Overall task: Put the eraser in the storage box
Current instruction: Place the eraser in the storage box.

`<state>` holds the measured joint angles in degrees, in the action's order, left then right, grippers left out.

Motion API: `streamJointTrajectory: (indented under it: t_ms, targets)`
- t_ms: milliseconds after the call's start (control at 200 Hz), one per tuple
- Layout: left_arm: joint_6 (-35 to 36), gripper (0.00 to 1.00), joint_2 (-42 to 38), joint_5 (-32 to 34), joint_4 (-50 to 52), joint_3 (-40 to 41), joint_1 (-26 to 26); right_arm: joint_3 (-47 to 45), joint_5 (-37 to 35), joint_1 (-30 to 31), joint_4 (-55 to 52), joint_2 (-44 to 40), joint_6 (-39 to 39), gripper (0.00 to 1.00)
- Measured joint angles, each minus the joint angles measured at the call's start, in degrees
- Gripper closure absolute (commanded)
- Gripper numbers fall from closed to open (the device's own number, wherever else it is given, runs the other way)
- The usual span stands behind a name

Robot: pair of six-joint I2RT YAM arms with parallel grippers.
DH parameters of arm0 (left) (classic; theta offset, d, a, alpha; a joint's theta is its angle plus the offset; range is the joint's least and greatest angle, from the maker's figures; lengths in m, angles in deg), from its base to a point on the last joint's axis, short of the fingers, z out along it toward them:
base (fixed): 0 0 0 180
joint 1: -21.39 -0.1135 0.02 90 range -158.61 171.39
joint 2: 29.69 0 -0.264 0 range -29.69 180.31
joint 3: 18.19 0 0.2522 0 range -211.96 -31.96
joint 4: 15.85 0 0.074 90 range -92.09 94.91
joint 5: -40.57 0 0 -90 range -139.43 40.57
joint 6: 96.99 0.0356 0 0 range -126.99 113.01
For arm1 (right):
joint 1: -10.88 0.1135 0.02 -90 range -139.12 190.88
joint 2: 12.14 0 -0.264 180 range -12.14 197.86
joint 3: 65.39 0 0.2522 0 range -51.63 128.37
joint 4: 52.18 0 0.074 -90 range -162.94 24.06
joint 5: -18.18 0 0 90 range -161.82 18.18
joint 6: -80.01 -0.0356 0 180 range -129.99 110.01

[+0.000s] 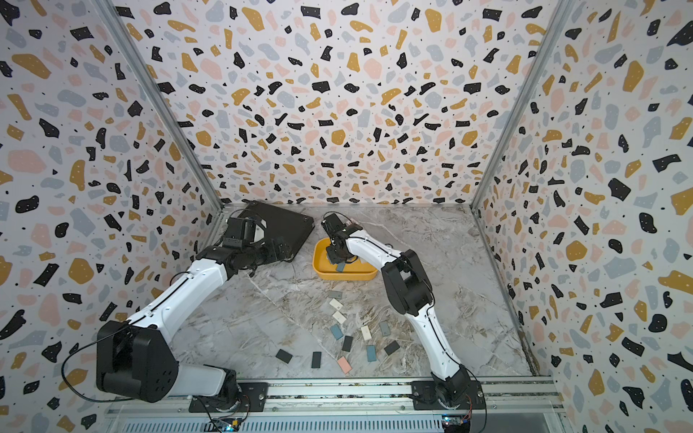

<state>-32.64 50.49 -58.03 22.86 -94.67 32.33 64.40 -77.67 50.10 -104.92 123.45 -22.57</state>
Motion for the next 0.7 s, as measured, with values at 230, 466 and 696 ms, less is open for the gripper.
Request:
streamJointTrajectory:
  t_ms: [230, 466, 696]
  targets:
    - [0.0, 0.04, 0.0, 0.0, 0.1, 0.0, 0.0, 0.7, 0.0, -0.1, 0.0, 1.7, 0.0, 0.61]
    - [0.2, 0.04, 0.0, 0.0, 0.3, 0.0, 0.0, 0.9, 0.3, -0.1, -0.1, 1.7, 0.0, 0.53]
    - [0.2, 0.04, 0.0, 0.0, 0.4, 0.0, 0.0, -3.5, -0.2, -0.1, 0.2, -4.5, 0.2, 0.44]
